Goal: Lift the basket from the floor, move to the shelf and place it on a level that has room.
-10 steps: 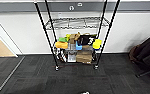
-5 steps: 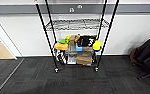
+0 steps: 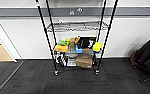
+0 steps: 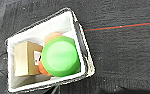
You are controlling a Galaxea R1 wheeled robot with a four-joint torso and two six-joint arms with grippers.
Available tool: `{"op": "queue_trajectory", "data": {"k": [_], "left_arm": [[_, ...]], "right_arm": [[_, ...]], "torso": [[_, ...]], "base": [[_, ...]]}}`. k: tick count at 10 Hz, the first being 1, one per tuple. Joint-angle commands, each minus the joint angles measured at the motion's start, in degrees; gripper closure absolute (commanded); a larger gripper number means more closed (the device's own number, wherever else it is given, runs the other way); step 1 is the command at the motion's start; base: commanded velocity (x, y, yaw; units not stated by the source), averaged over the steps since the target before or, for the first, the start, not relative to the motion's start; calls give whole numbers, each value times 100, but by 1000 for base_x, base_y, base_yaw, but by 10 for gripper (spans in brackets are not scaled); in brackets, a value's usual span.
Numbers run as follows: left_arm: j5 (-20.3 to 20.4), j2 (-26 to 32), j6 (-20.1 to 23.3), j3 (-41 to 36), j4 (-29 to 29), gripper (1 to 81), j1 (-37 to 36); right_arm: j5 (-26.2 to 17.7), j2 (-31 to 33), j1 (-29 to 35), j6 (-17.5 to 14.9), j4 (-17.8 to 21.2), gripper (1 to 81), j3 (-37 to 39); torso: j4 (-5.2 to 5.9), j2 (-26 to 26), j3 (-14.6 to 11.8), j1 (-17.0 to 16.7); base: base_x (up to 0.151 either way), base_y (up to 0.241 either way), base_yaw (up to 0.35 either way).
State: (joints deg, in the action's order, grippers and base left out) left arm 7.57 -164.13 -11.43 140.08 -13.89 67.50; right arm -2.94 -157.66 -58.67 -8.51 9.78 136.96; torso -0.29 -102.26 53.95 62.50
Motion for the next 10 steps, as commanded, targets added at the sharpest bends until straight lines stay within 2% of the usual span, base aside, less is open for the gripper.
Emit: {"op": "queue_trajectory", "data": {"k": [1,3,6,7,10], "left_arm": [[-282,21,-8,-33,-70,10,-478],[-395,-5,-8,-33,-62,10,-619],[-476,-6,-8,-33,26,10,-786],[-519,21,-8,-33,26,10,-874],[-529,38,1,-33,35,10,-979]], "right_arm": [[-286,83,676,-19,-64,10,14],[-321,31,817,-19,-81,10,14],[-453,-93,1098,-19,-64,10,75],[-488,-128,1195,-10,-55,10,119],[-568,-277,1406,-10,-81,10,146]], "torso": [[0,-542,0,349],[0,-953,542,605],[0,-1482,1009,939],[0,-1672,654,1060],[0,-2158,809,1370]], "base": [[0,0,0],[0,0,0],[0,0,0],[0,0,0],[0,0,0]]}}
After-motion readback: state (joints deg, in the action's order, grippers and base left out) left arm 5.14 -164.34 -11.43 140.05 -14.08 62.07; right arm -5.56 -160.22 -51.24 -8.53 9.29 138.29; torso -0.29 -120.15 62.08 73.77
